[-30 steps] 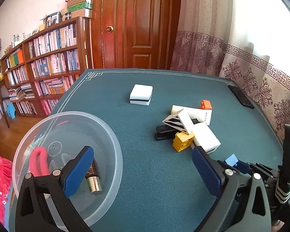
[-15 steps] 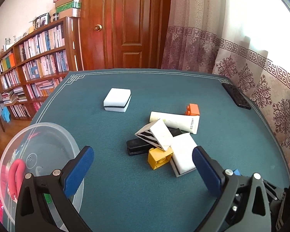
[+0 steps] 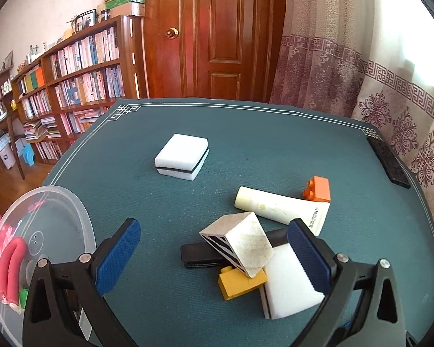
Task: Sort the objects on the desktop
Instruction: 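Grasp the patterned square card with the left tool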
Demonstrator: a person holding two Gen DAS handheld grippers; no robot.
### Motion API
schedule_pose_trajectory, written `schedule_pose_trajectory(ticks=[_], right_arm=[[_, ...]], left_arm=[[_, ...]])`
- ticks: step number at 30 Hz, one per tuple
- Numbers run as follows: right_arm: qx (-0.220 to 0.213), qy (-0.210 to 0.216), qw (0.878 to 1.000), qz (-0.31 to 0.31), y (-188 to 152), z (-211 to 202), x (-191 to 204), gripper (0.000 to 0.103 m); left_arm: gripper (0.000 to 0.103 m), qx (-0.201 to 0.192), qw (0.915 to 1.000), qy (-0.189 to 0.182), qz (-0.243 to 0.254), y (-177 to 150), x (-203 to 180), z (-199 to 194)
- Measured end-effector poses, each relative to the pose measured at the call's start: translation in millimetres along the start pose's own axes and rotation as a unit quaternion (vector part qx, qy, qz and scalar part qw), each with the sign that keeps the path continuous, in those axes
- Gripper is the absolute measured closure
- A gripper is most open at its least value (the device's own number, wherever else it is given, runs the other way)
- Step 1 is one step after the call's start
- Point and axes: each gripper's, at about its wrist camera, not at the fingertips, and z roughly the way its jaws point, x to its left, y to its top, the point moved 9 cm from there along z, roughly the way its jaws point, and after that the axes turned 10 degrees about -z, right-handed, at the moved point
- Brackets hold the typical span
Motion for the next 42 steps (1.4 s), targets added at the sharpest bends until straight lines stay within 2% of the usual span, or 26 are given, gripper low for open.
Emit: schedule_pose_trajectory(ticks=[5,8,10,23,24,25,35,42], right_arm=[[0.000,-0.001,1.000,0.003,0,2,-1,0.064],[0.001,-0.001,1.000,0.004,0,3,-2,0.064],[0.001,-0.002,1.000,0.003,0,3,-2,0.064],[-0.013,-0.006,1.000,-0.002,3,-2,-1,0.064],[-0.014,-0.006,1.000,-0.002,3,-2,-1,0.064],[-0.015,-0.006,1.000,-0.002,3,-3,-1,0.064],[-0.022,-0.009,1.000,-0.003,4,-5,-1,0.064],[-0.033,-0.007,0.999,-0.007,7,-10,1,0.064]], left_arm=[[0.015,0.001,0.9999,0.012,0.001,-1,1,10],[0.029,0.013,0.9999,0.009,-0.006,-5,3,18],[0.042,0.019,0.9998,0.005,-0.010,-7,4,22],[0.050,-0.004,0.9997,-0.023,0.001,-5,2,3],[0.064,-0.004,0.9997,-0.026,0.001,-5,3,2],[0.067,-0.001,0.9996,-0.027,0.001,-5,3,2],[0.067,0.001,0.9993,-0.037,0.002,-10,7,-7],[0.067,-0.014,0.9987,-0.050,-0.002,-2,12,-27]])
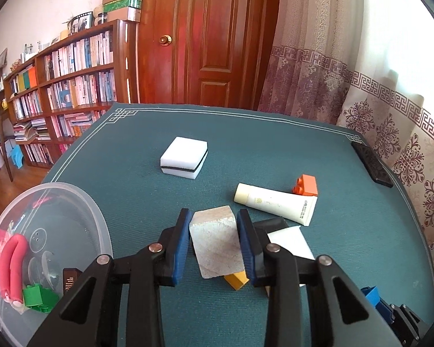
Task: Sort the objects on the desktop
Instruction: 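Grasp the patterned square card with the left tool, then carry card and blue brick into the clear bowl and open both tools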
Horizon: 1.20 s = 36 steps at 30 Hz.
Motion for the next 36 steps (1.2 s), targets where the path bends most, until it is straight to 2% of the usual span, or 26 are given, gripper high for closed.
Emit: schedule_pose_trajectory(ticks=[9,20,25,36], right_arm=[[-0.011,-0.007,1.000,-0.015,1,-5,6,0.064],[-0.016,0.006,0.999,-0.028,5,-12,30,0.064],[-0.013,0.032,0.999,-0.026,8,-14,53,0.064],[-0.017,0.082,0.994,-0.072,24,-11,130,0.064]], left_arm=[[0.067,-0.024,0.9996,-0.004,-0.013,16,25,-30],[0.067,-0.029,0.9988,0.023,-0.031,10,86,-53],[0.067,-0.036,0.9980,0.035,-0.040,14,113,-61],[0.067,-0.044,0.9961,0.045,-0.062,26,161,-63]])
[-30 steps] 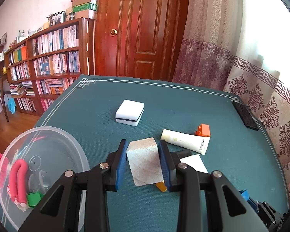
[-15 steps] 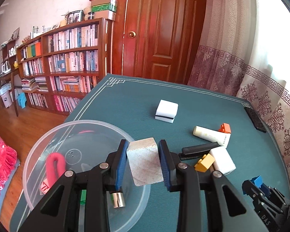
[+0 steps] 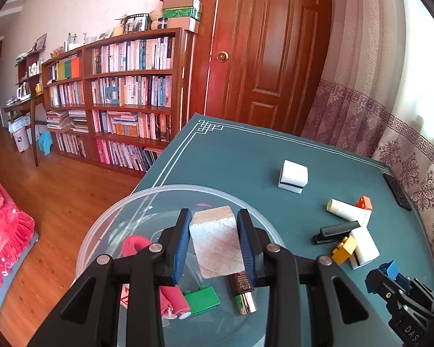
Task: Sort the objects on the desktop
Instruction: 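Carry card and blue brick into the clear bowl and open both tools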
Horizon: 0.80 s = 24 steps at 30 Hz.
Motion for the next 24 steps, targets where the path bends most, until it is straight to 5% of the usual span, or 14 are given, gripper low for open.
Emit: schedule_pose_trajectory(ticks=[10,24], right_arm=[[-0.003,0.042,0.998,-0.048,18,21,70,0.064],[0.033,0.100,0.989,-0.102,0,58,142,0.064]], left_arm=[[0.067,0.009,0.9999,-0.006,-0.009,4,28,6],[0.067,0.016,0.9998,-0.007,-0.012,12,55,14]])
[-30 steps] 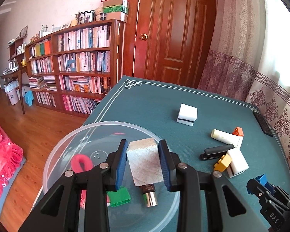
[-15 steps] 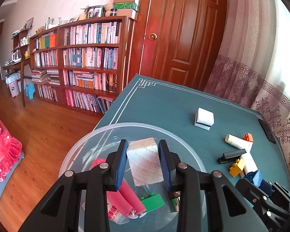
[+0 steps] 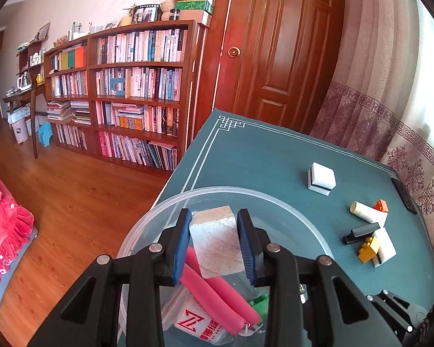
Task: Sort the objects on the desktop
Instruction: 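Carry card and blue brick into the clear bowl and open both tools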
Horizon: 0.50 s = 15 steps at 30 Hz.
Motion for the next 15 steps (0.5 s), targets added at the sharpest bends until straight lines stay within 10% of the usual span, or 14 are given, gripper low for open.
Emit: schedule_pose_trajectory(ticks=[3,7,15], right_arm=[[0.007,0.005,1.000,-0.002,-4,6,3,0.062],[-0.001,0.015,1.000,0.010,-5,3,0,0.043],[-0.028,-0.009,1.000,0.010,-2,-15,-11,0.040]], left_arm=[[0.065,0.004,1.0000,-0.005,-0.004,0,-1,3],[0.018,0.001,0.9996,-0.018,-0.021,3,-3,2],[0.018,-0.007,0.9996,-0.011,-0.025,5,-3,-1]])
